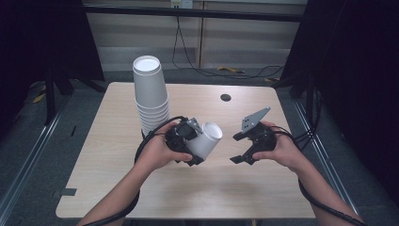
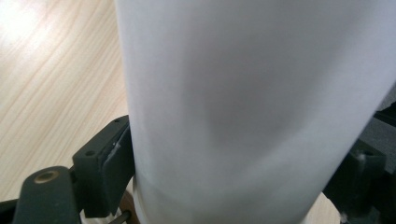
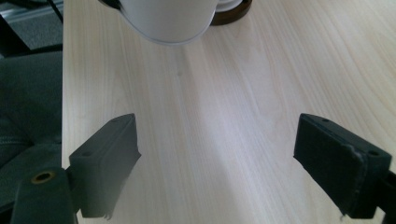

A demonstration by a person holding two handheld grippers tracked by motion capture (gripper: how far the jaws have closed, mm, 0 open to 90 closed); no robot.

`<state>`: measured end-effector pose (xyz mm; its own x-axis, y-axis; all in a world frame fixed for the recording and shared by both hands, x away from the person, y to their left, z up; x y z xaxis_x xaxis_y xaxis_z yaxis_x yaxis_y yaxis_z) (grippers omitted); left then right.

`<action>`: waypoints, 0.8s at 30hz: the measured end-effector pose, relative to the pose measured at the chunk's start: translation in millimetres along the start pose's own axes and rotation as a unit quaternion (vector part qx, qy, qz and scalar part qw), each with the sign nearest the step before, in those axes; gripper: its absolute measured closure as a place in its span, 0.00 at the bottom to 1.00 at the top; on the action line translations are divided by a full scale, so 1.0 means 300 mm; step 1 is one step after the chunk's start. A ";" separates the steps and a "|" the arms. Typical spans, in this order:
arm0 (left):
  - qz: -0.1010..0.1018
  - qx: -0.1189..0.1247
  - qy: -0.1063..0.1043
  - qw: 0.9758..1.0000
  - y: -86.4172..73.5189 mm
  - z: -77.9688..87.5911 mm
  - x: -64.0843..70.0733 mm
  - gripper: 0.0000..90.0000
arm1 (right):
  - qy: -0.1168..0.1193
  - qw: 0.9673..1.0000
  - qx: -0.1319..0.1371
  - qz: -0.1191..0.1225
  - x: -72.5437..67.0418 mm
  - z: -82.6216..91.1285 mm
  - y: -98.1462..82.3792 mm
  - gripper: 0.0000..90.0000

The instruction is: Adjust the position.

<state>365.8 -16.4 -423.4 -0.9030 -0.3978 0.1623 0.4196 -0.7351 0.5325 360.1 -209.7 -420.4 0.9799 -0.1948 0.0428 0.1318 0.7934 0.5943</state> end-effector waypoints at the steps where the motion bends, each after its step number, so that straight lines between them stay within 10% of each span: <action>1: -0.001 -0.004 0.001 1.000 0.001 -0.002 0.002 0.17 | 0.004 1.000 -0.005 0.001 -0.001 0.000 0.000 0.15; 24: -0.028 -0.051 0.005 0.998 0.011 -0.081 0.035 0.17 | 0.033 0.998 -0.032 0.048 -0.028 0.009 0.105 0.15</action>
<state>359.8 -36.3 -440.2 -0.9245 -0.3596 0.1263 0.3762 -0.8077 0.4539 355.5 -184.8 -400.0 0.9959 -0.0795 0.0434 0.0438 0.8420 0.5378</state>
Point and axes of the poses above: each handheld gripper's, and its own axes: z roughly backward along the jaws, y roughly out of its top, x roughly to its right, the point moved 6 cm from there along -z, roughly forward along the jaws, and after that the axes turned 9 degrees about z, right-handed, at the moved point
